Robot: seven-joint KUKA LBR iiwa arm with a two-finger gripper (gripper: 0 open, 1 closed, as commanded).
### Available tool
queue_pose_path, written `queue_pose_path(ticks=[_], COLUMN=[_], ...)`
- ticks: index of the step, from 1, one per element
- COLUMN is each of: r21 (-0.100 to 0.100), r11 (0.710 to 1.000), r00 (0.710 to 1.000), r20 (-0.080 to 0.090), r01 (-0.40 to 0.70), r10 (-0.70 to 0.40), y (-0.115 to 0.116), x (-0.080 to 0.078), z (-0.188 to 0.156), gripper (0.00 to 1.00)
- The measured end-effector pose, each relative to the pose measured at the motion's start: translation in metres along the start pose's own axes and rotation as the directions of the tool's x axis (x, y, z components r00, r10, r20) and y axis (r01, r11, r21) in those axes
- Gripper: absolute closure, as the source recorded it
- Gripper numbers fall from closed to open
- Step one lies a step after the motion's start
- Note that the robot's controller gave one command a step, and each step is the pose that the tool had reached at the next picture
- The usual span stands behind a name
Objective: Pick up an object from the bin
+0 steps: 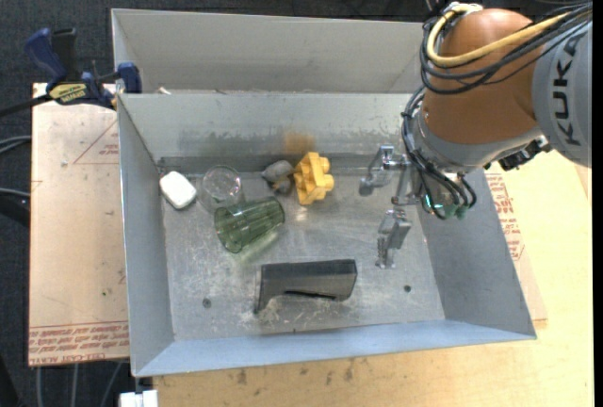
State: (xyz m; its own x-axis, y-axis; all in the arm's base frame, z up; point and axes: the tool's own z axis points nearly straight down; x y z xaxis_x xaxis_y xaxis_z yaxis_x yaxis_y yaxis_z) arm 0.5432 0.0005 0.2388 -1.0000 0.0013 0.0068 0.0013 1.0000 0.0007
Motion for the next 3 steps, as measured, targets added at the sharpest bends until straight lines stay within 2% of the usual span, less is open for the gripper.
queue_pose_path(ticks=[1,2,3], r21=[0.0,-0.001,-0.001], r11=[1.0,1.0,0.998], r00=[1.0,1.0,0.998], r20=[0.008,0.012,0.003], r01=[0.0,-0.012,-0.064], r10=[0.0,0.012,0.064], y=[0.0,0.018,0.026], x=[-0.001,0.015,0.02], z=[-0.004,0.064,0.104], gripper=[0.0,0.0,0.0])
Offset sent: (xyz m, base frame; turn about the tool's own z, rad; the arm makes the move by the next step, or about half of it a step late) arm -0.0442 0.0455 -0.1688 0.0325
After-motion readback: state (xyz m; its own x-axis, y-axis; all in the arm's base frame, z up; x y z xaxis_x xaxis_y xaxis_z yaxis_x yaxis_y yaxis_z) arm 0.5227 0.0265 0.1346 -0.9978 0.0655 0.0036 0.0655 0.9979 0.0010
